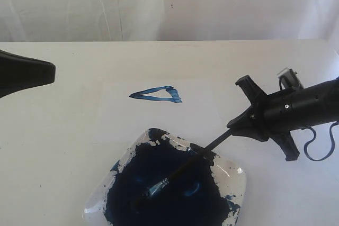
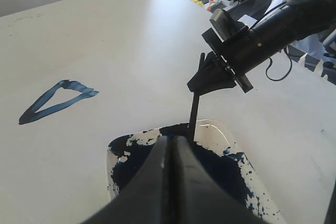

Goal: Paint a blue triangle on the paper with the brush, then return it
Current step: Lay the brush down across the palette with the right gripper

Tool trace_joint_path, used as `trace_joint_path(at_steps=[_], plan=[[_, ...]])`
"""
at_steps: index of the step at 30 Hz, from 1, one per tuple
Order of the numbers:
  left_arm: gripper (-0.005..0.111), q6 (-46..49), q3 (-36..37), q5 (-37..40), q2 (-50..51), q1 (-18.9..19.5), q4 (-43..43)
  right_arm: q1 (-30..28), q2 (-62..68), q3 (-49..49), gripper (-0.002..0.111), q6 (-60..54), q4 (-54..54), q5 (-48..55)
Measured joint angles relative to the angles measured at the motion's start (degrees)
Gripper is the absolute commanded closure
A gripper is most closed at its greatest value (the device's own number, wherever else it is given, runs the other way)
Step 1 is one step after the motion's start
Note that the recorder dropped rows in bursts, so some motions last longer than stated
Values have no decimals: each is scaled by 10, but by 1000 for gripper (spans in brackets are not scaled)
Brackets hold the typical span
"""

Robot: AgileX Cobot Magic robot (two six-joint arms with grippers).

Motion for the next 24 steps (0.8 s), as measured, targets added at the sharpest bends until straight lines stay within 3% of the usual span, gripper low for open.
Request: trace_joint_path(at_steps=[24], plan=[[107,0,0,-2,0,0,1,0,0,0,108,0,3,-33]])
